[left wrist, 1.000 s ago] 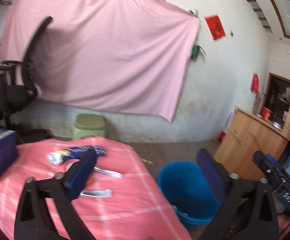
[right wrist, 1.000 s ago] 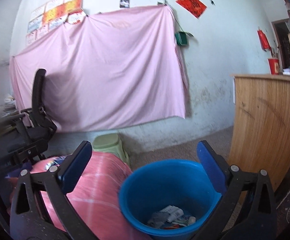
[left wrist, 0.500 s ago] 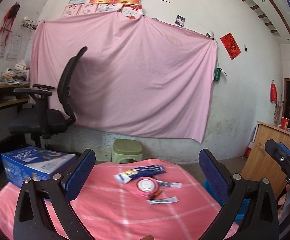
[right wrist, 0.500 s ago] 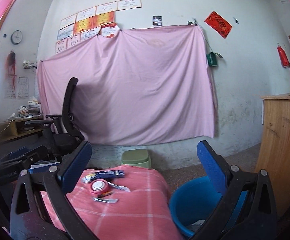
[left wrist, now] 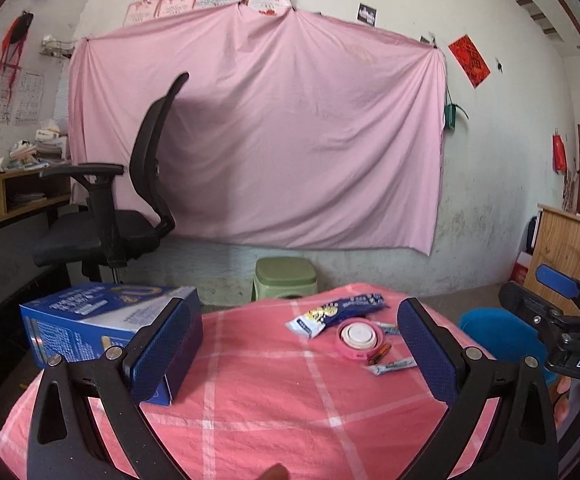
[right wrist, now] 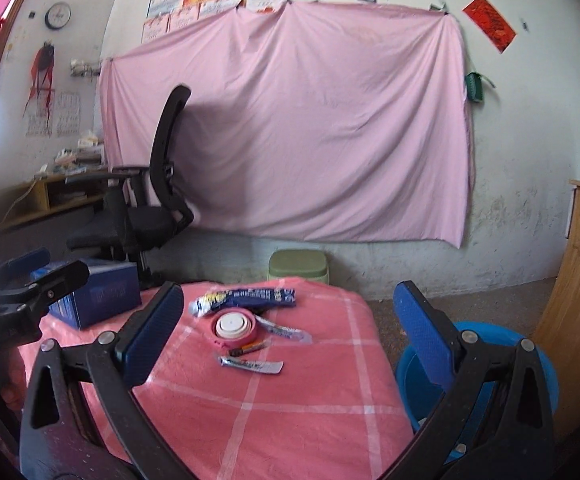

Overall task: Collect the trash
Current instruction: 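Bring both open tools back over the table toward the pink lid, then grasp the pink cup lid with the left tool while the right tool grasps the toothpaste tube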

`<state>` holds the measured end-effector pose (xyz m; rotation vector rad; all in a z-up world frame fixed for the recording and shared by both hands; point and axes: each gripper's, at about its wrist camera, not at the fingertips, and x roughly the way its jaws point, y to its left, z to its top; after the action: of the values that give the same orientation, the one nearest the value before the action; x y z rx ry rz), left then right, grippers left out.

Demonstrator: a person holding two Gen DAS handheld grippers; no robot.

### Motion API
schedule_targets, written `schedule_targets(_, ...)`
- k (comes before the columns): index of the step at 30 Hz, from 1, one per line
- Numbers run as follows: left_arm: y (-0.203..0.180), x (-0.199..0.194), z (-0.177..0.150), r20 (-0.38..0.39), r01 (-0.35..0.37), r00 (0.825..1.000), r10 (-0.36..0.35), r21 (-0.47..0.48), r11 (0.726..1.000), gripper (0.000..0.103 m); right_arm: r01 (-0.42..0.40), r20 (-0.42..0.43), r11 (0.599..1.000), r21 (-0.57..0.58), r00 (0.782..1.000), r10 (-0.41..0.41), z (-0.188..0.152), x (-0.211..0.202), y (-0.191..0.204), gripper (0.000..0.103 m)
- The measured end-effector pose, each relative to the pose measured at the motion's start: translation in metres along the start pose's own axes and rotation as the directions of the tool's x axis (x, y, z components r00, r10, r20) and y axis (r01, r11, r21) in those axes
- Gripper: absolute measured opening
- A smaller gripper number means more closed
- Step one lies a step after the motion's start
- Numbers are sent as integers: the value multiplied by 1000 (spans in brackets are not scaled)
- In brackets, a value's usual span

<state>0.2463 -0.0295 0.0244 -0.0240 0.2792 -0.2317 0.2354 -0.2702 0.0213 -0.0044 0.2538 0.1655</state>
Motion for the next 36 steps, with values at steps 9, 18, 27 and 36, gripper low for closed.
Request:
schedule_targets(9,6,58,-6,-169,35,984,-46,-68,997,101,-33,-174,998,-50,984,24,-9,53,-6,103)
schedule_targets(18,-8,115,-12,-321,96,940,-114,-69,993,80,-106,-395,994,-23,914,89,-22,116,-26,83)
schedule_targets(27,-20,159,-24,-486,205,841,-236,-116,972,57,-220,-529,975,6,827,190,-32,154,-29,65)
schedule_targets(36,-41,174,-24,-538,248,806,-247,-71,966,57,-244,-556,970,22,803,215,-35,157,-33,23)
